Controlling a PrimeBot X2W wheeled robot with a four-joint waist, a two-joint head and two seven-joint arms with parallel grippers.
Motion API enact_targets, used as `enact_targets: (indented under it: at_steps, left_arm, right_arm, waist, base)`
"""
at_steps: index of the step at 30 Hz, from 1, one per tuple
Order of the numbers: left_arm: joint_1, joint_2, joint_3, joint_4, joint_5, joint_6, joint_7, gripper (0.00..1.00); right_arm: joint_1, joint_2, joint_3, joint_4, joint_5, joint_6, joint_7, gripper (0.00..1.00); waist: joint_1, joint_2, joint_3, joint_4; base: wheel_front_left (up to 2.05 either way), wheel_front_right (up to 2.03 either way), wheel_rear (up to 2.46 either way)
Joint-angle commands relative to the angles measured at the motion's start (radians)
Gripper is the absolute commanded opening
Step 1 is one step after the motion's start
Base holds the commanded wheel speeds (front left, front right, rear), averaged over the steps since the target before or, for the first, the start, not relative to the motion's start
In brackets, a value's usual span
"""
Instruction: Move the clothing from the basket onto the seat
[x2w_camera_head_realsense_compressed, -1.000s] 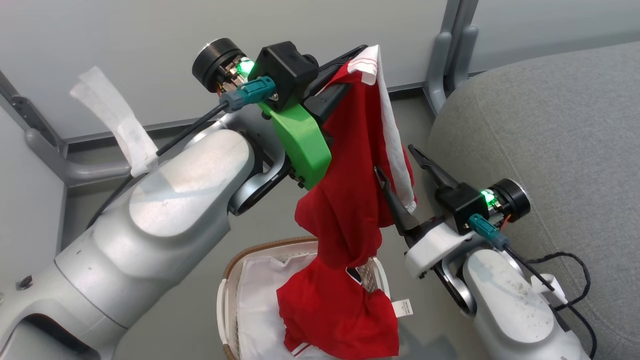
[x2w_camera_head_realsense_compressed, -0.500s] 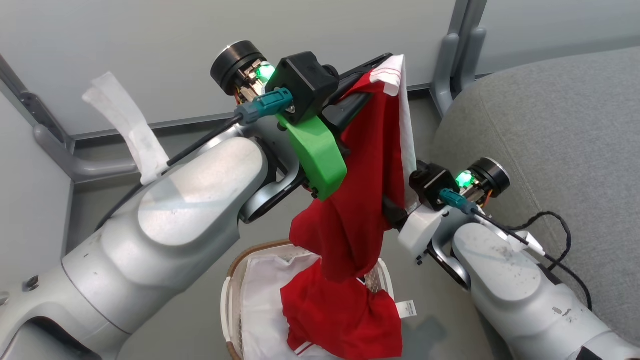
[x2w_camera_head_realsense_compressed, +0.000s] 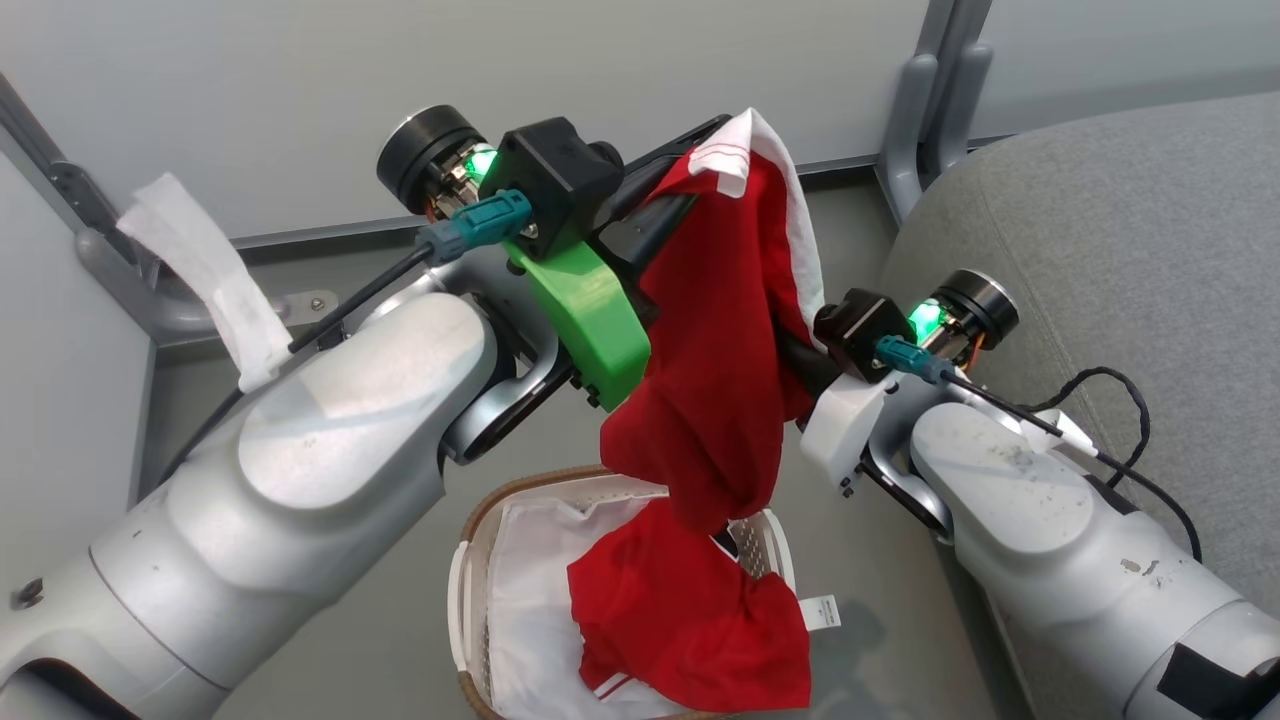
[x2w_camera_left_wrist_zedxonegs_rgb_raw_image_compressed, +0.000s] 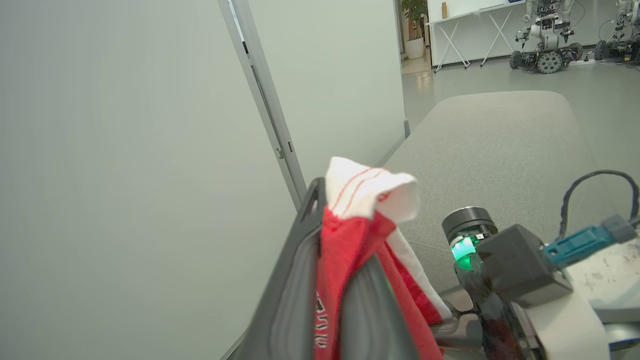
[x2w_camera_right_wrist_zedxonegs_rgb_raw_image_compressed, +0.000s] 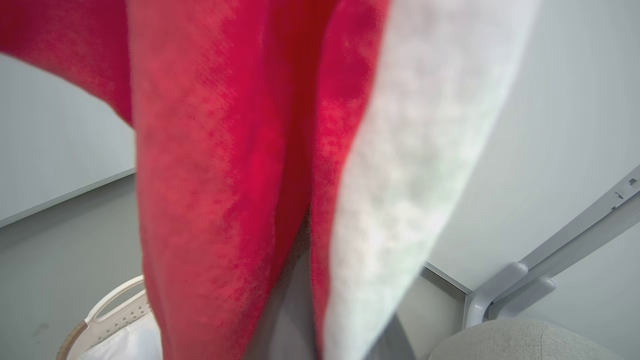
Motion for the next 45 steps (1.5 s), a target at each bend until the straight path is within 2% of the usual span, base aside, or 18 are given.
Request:
enact_targets:
  at_steps: [1,2,3,4,5,14,24,45]
  left_arm:
    - [0.024,0.009,0.007,-0.002,-0.011,0.008,-0.009,0.0]
    - [0.033,0.014,0.01,-0.003,-0.014,0.013,-0.015,0.0]
    - [0.04,0.017,0.012,-0.003,-0.018,0.017,-0.02,0.31]
    - [0.052,0.021,0.014,-0.003,-0.022,0.023,-0.027,0.74]
    - [0.061,0.024,0.015,-0.002,-0.023,0.026,-0.03,1.0]
    - [0.195,0.008,0.044,0.015,-0.073,0.086,-0.119,1.0]
    - [0.328,-0.013,0.059,0.074,-0.067,0.122,-0.174,1.0]
    - [0.482,-0.014,0.037,0.137,-0.012,0.111,-0.184,1.0]
  right_arm:
    - [-0.017,-0.003,0.004,-0.005,0.013,-0.001,-0.003,0.0]
    - [-0.021,-0.005,0.005,-0.009,0.019,-0.001,-0.003,0.0]
    - [-0.024,-0.007,0.007,-0.011,0.023,-0.001,-0.003,0.0]
    - [-0.029,-0.01,0.01,-0.014,0.028,-0.001,-0.003,0.0]
    - [-0.034,-0.012,0.01,-0.016,0.032,-0.001,-0.003,0.0]
    - [-0.056,-0.029,-0.014,-0.038,0.045,-0.001,-0.002,0.0]
    - [-0.074,-0.051,-0.031,-0.043,0.047,-0.001,-0.002,0.0]
    - [-0.037,-0.098,-0.055,-0.056,0.043,-0.001,-0.002,0.0]
  waist:
    - [0.0,-0.0001,0.001,0.0]
    - [0.0,-0.0001,0.002,0.0]
    - [0.0,-0.0001,0.003,0.0]
    - [0.0,-0.0001,0.004,-0.001]
    - [0.0,-0.0001,0.004,-0.001]
    - [0.0,-0.0001,0.01,0.003]
    - [0.0,-0.0001,0.012,0.002]
    - [0.0,-0.0001,0.006,-0.01]
  base:
    - [0.0,0.0,0.0]
    - [0.0,0.0,0.0]
    - [0.0,0.0,0.0]
    - [0.0,0.0,0.0]
    - [0.0,0.0,0.0]
    - [0.0,0.0,0.0]
    - [0.0,0.0,0.0]
    - [0.0,0.0,0.0]
